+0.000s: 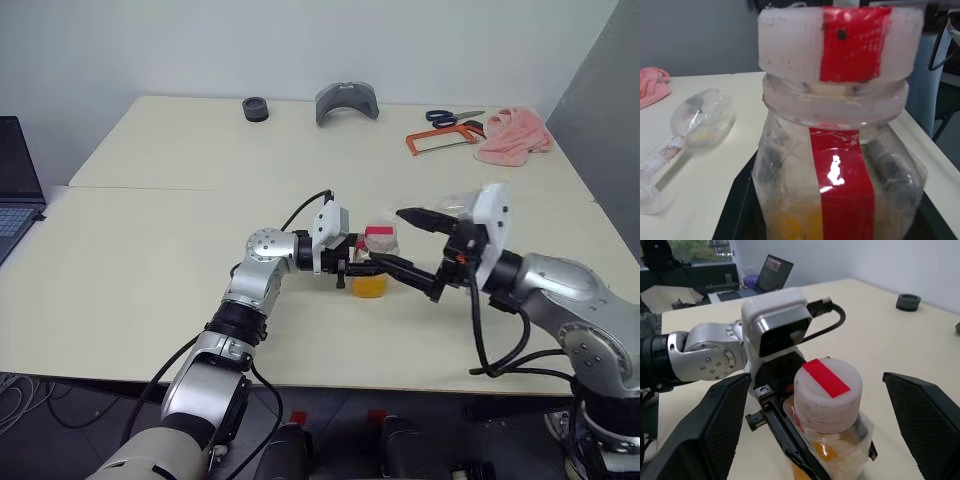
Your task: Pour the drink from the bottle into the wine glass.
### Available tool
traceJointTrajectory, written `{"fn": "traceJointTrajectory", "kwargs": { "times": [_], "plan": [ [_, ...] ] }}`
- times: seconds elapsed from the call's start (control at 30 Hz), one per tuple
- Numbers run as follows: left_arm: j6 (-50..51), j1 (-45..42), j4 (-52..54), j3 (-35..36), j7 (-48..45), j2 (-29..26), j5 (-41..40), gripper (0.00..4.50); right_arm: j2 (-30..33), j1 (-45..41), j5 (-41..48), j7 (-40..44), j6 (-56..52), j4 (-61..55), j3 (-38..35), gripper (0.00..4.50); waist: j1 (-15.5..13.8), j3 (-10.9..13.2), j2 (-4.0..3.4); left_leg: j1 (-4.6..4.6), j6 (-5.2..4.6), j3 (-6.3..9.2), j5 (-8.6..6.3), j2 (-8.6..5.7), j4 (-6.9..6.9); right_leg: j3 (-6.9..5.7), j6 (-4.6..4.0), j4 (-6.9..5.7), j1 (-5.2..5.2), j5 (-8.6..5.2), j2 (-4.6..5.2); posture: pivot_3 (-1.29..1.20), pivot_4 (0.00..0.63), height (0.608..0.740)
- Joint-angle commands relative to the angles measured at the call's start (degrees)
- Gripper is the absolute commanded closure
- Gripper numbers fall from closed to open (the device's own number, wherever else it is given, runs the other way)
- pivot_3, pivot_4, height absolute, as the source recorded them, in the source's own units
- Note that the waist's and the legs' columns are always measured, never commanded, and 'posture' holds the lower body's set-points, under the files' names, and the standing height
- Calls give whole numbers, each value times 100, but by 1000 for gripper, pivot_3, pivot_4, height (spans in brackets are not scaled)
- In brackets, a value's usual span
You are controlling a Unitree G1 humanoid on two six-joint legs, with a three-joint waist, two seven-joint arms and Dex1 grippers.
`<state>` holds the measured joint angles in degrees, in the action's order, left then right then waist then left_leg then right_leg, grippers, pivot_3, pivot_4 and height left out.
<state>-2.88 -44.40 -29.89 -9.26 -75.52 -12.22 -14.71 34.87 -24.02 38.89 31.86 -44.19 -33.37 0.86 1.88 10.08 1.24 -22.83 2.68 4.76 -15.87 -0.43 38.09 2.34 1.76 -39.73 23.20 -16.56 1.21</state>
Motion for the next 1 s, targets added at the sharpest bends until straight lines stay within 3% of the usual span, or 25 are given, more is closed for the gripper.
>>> {"fn": "traceJointTrajectory", "kwargs": {
  "times": [0.03, 0.3, 0.4, 0.6, 0.87, 1.0],
  "plan": [
    [-46, -82, 146, 27, -16, 23, -74, 2847, -45, -204, -194, 68, 155, 104, 98, 0, -1, 0, 0, -1, 0, 1, 0, 0, 0, 0, 0, 0, 0, 0, 0, 0, 150, 740],
    [-27, -17, 219, 17, -5, -2, -59, 2847, -288, -372, -249, 119, 227, 363, 93, 0, 0, 0, 0, 0, 0, 1, 0, 2, 0, 0, 0, -1, 0, 0, 1, 0, 150, 740],
    [-20, -5, 231, 15, 9, -1, -59, 2847, -311, -384, -272, 125, 238, 387, 107, 642, 0, 0, 0, 0, 0, 2, 0, 2, 0, 0, 0, -1, 0, 0, 2, 0, 150, 740],
    [-11, 5, 243, 18, 21, 2, -67, 2847, -265, -358, -520, 177, 394, 286, 238, 2656, 2, 0, 0, 0, 0, 2, 0, 1, 0, -1, 0, -2, 0, 0, 1, 0, 150, 740],
    [25, 61, 312, 2, 39, 6, -85, 2861, -97, -192, -1363, 231, 1218, 48, 410, 2681, 2, 0, 0, 1, 0, 2, 0, 0, 0, 0, 0, -2, 1, 0, 1, 0, 150, 740],
    [47, 94, 353, -7, 44, 7, -91, 2863, -496, -35, -606, 67, 860, 1, -110, 2766, 1, 0, 0, 1, 1, 2, 0, 2, 0, 0, 0, -3, 1, 0, 0, 0, 150, 740]
  ]
}}
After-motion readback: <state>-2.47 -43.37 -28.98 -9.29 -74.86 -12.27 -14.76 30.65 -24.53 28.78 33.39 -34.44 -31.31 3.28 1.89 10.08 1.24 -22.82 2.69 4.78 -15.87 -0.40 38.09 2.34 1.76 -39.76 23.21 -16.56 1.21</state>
